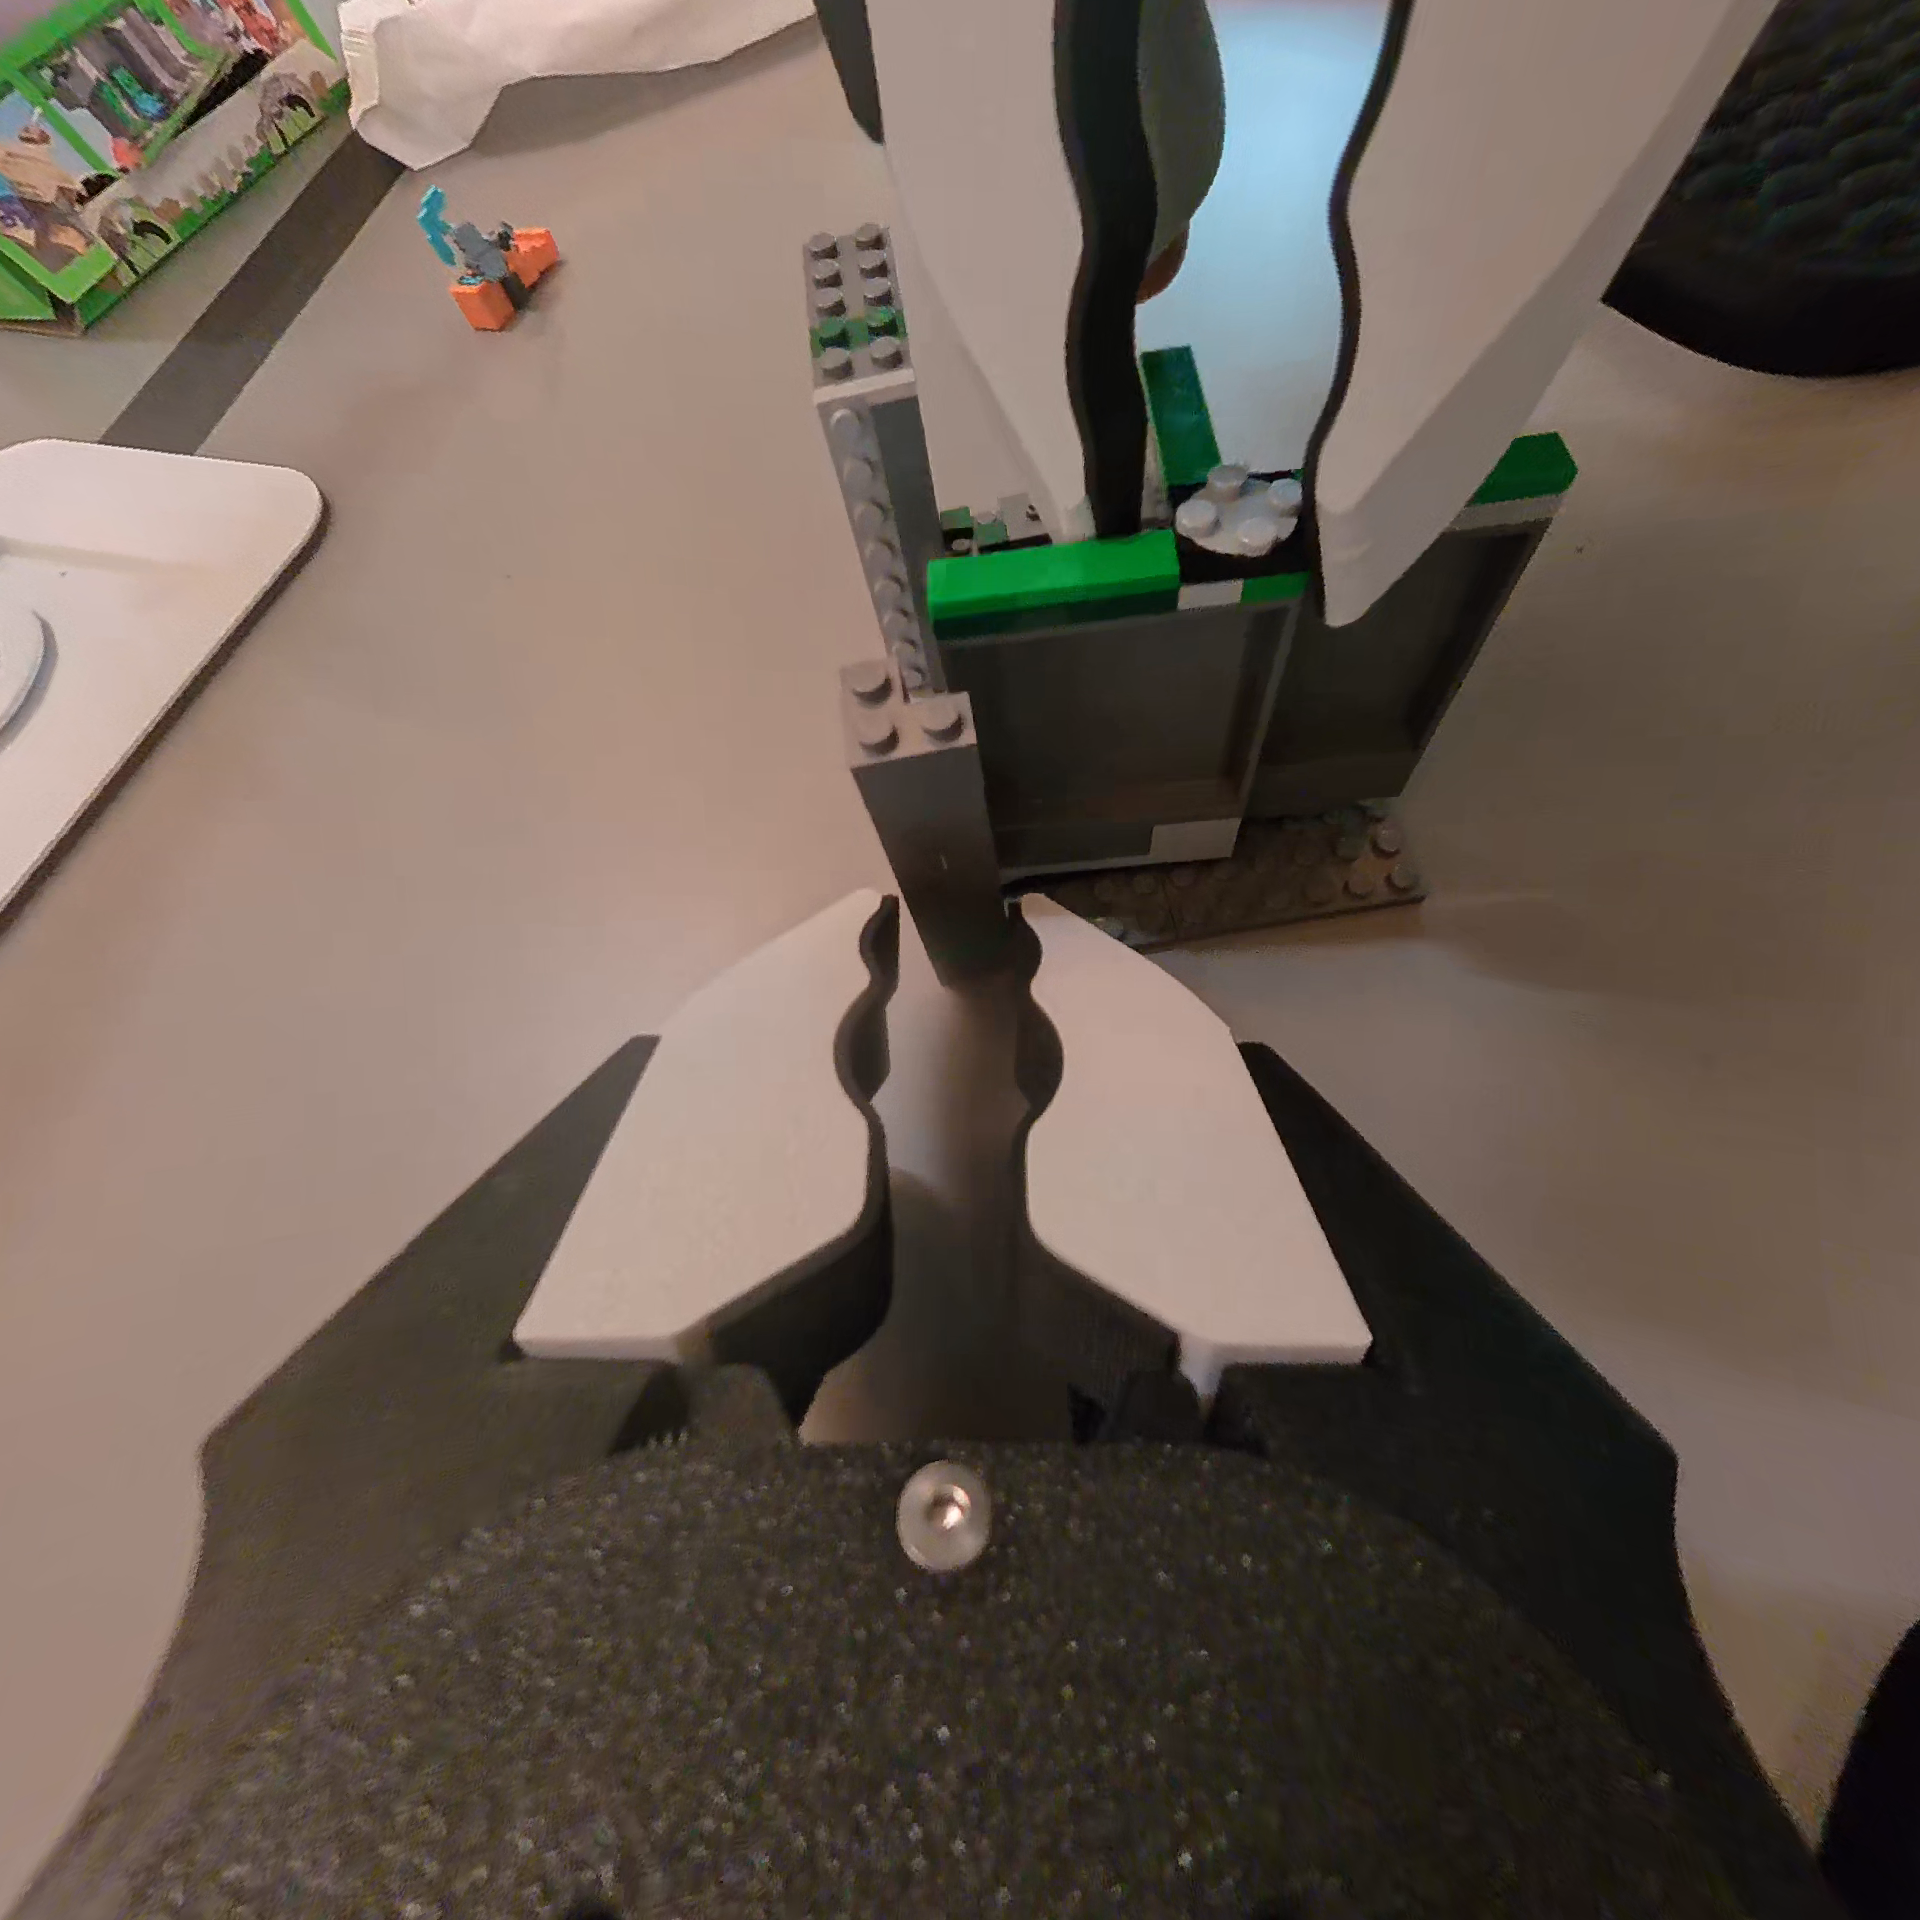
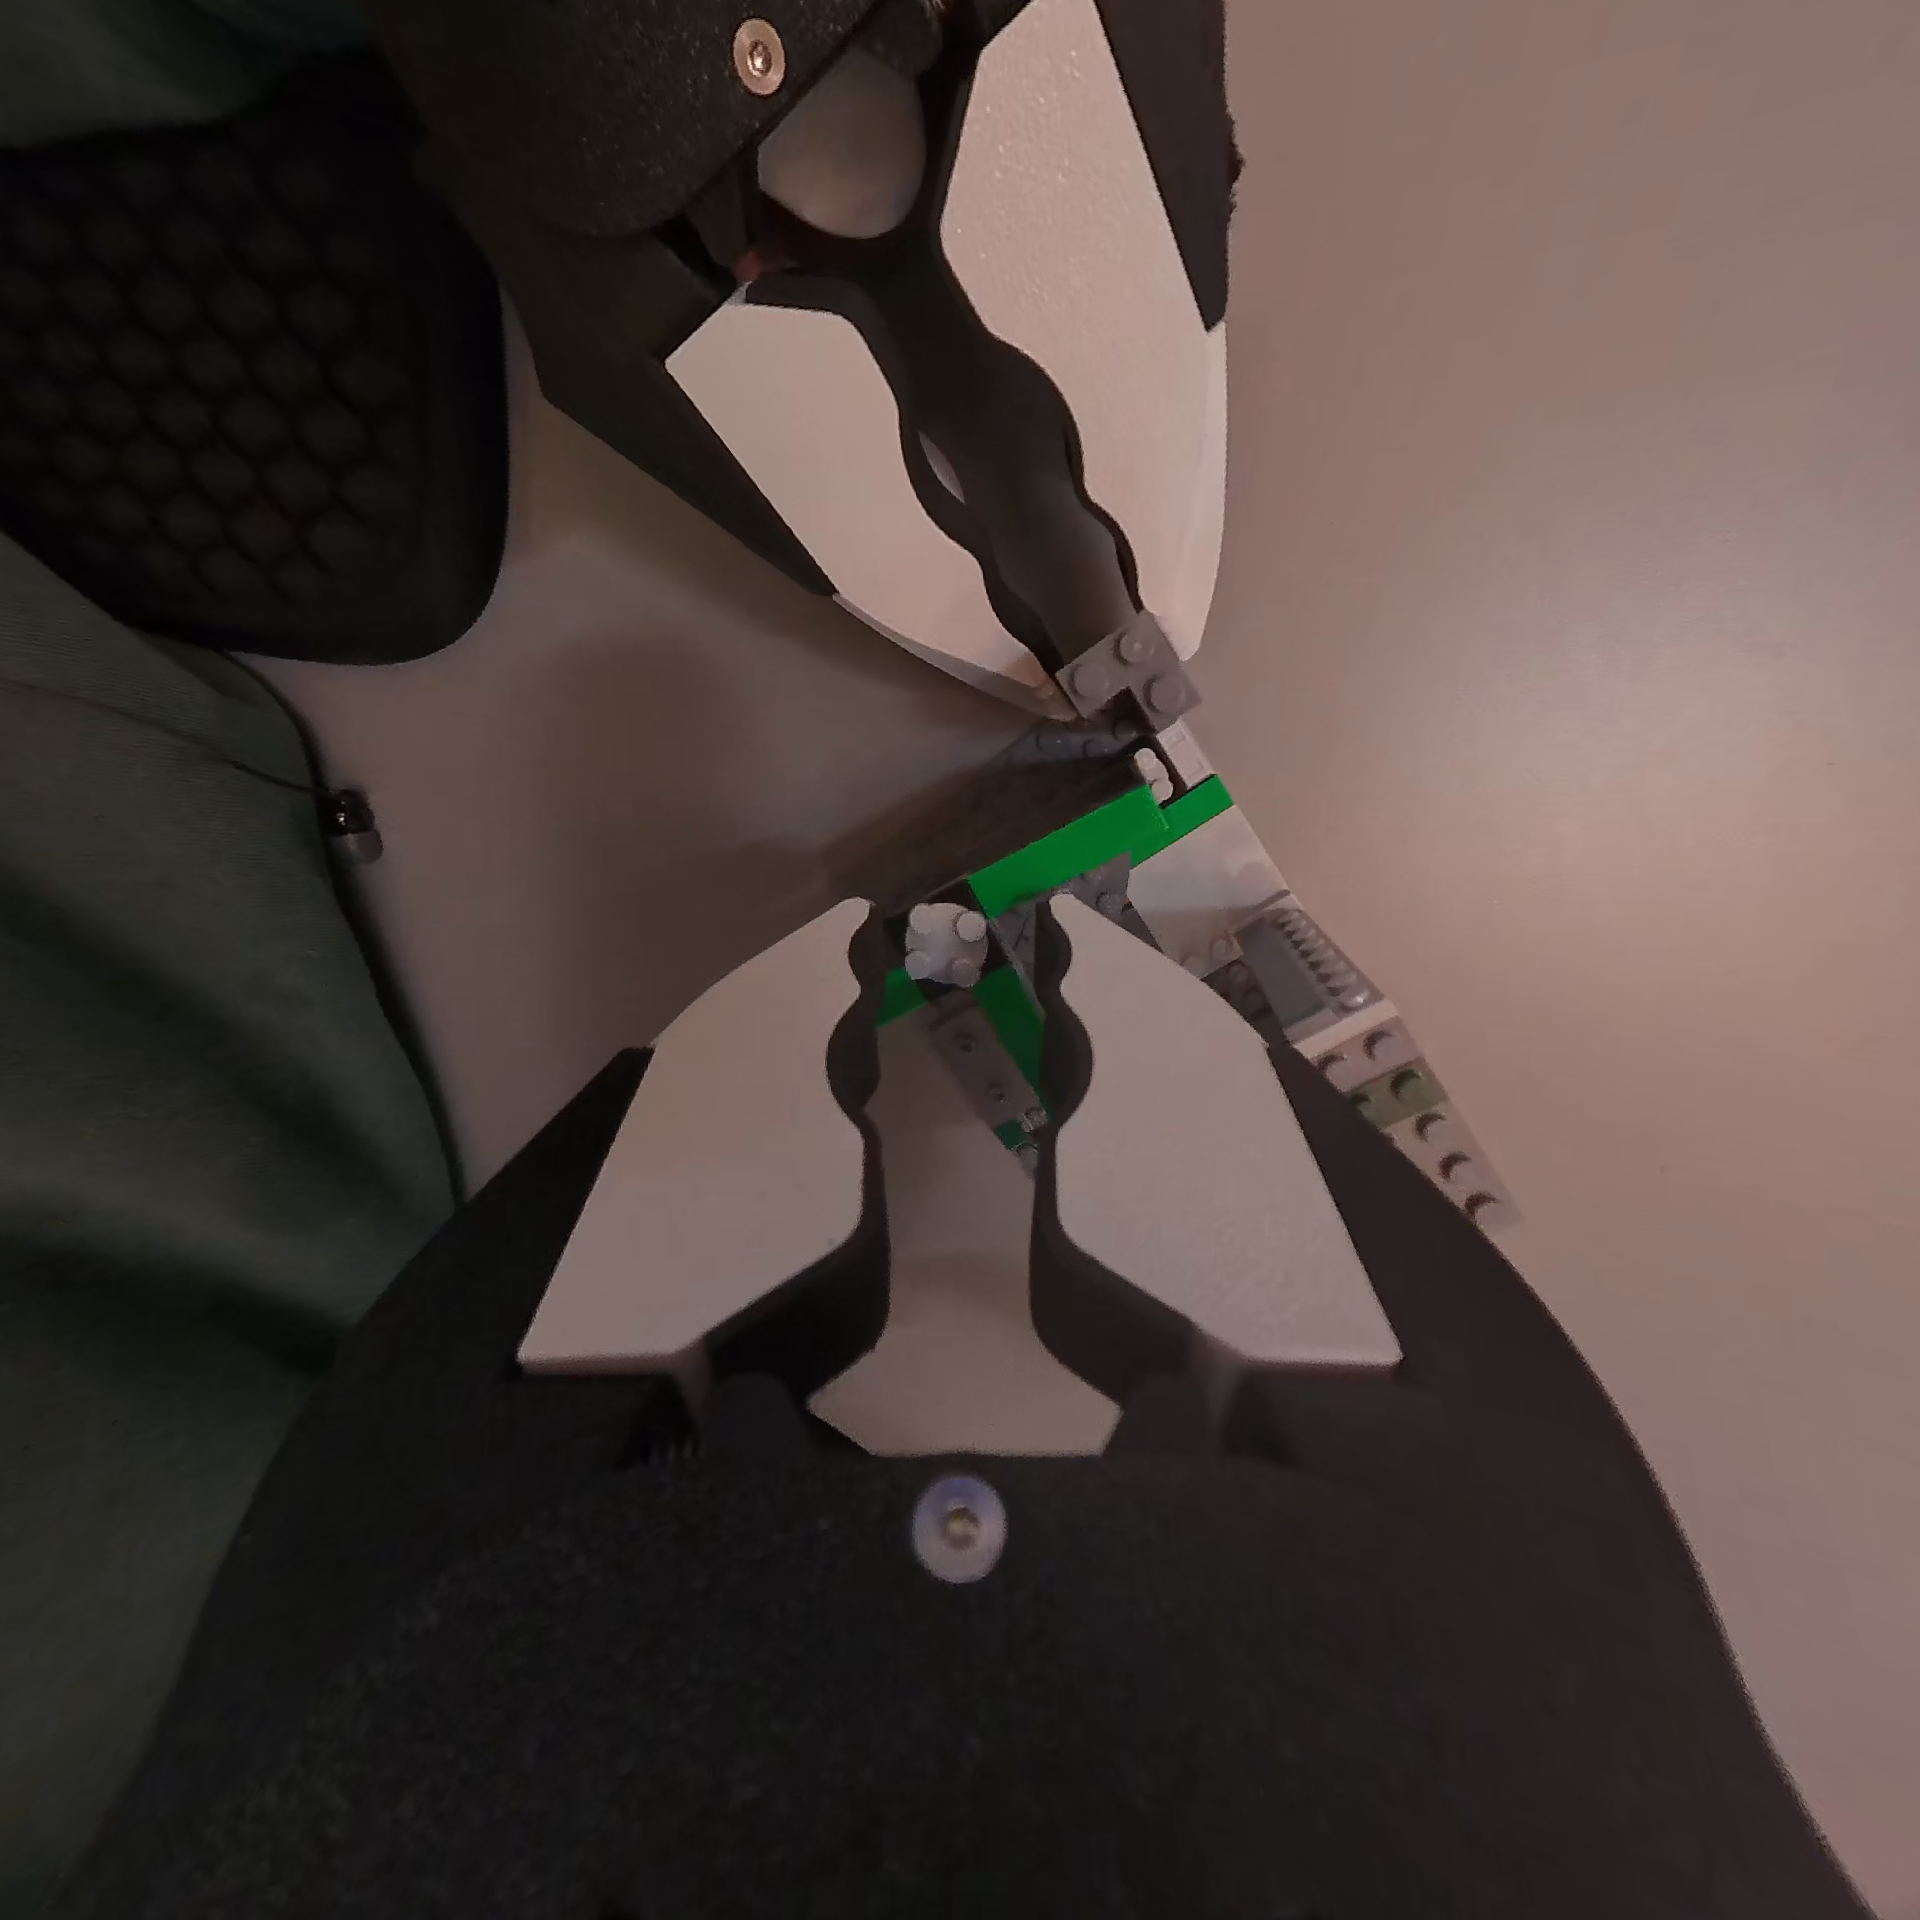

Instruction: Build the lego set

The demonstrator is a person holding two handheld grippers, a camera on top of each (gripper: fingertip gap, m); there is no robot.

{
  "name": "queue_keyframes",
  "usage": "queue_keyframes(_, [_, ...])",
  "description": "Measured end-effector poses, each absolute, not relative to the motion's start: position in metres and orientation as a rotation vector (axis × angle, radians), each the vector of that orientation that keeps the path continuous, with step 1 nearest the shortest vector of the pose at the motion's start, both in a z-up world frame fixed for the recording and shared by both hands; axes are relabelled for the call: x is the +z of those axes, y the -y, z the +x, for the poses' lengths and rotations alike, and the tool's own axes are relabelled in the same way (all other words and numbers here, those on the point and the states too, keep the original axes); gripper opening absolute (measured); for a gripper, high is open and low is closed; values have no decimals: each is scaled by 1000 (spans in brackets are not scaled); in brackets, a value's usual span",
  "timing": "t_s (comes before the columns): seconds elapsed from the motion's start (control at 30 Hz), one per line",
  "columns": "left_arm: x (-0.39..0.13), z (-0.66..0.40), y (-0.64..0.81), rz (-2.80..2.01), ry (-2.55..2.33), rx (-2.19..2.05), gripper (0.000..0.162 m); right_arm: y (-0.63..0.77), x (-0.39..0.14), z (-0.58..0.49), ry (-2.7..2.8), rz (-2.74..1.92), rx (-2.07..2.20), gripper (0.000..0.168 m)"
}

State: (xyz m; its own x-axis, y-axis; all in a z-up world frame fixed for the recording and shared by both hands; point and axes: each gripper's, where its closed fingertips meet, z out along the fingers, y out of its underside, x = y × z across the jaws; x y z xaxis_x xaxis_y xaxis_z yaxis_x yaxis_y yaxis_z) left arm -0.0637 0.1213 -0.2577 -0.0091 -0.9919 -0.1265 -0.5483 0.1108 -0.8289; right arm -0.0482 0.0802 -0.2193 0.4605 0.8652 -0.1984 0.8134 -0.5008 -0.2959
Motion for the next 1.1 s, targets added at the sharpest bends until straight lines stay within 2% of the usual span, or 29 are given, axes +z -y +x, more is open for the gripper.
queue_keyframes(0.7, [-257,-65,-124,-1535,-1638,-760,17,-76,-200,-32,1387,-2574,523,22])
queue_keyframes(1.1, [-258,-65,-123,-1535,-1642,-757,17,-73,-217,-45,1484,-2590,510,22])
